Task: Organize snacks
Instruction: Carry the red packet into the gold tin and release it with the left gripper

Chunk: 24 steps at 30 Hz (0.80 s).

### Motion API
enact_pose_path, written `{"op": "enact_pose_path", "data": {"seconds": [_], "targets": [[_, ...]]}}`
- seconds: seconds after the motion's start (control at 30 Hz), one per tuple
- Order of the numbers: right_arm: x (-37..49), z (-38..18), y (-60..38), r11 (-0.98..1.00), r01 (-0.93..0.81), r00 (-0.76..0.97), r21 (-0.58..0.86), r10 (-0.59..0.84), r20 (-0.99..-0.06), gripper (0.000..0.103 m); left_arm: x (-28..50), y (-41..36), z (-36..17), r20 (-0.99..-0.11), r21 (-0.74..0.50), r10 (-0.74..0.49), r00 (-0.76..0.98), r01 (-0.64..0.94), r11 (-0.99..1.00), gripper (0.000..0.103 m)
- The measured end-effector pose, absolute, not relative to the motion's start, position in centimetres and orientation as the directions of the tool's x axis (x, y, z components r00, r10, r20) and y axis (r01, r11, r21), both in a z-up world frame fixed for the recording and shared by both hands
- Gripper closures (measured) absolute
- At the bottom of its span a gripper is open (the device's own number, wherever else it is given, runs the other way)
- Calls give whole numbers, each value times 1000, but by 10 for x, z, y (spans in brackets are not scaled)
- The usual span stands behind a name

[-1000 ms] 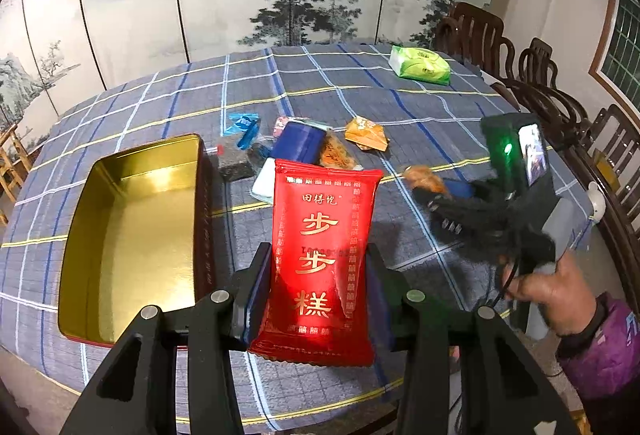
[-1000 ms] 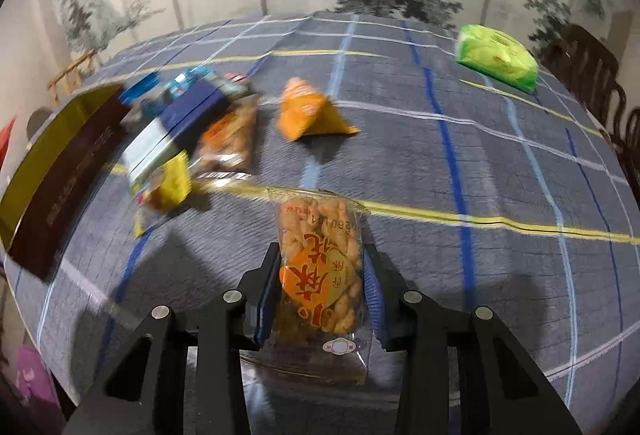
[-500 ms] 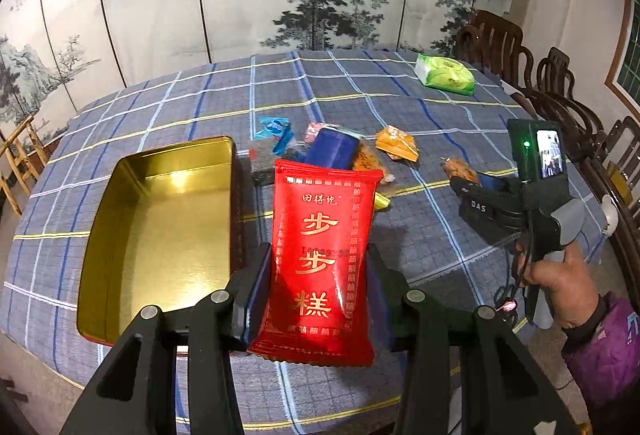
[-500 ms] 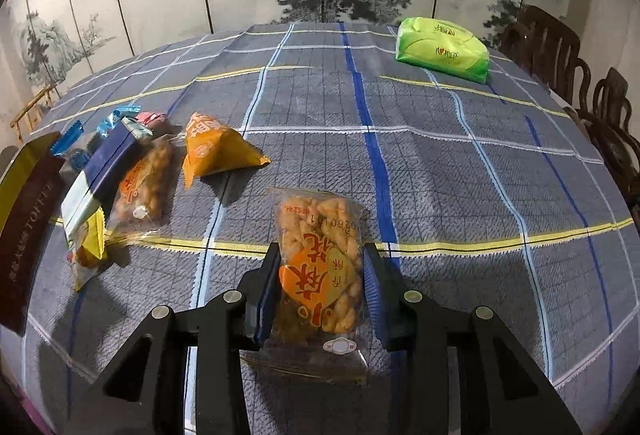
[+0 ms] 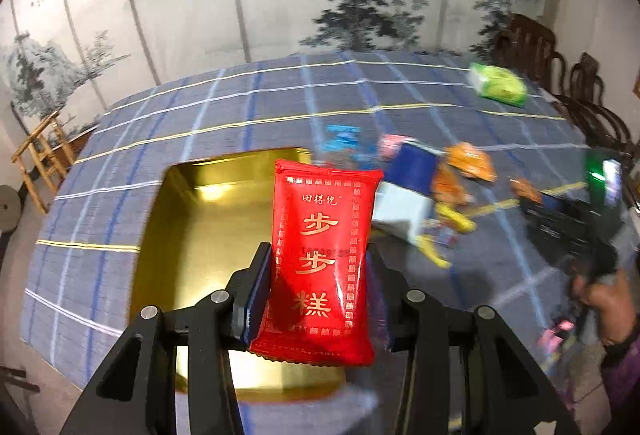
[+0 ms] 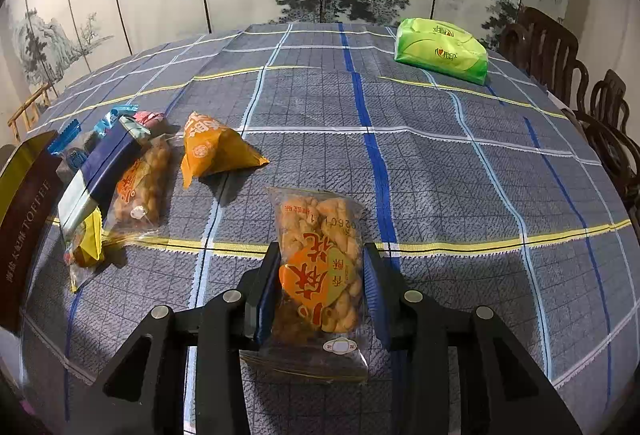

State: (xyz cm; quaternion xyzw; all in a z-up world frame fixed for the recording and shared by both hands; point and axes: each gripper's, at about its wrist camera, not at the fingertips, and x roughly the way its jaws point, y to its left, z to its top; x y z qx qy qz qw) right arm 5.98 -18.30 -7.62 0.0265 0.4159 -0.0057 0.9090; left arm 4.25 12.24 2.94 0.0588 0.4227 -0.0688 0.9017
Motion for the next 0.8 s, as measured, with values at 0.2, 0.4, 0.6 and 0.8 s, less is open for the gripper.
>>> {"op": "enact_pose_path", "data": {"seconds": [0.2,0.4,0.6,0.8], "targets": [[60,-76,-182,999,33,654,41,9,-756,63,98,162,6,-809,138,45,586,115,984,63],[59,-77,-183,999,34,655,36,5,-756,63,136,185,-25,-858,158,93,505,88,983,62],[60,-77,-182,999,35,654,36,5,-756,63,152,192,-30,-849,199,136,510,71,977,55],[59,-77,-184,998,41,657,37,1,-754,63,137,197,-7,-808,184,133,574,32,982,30]]}}
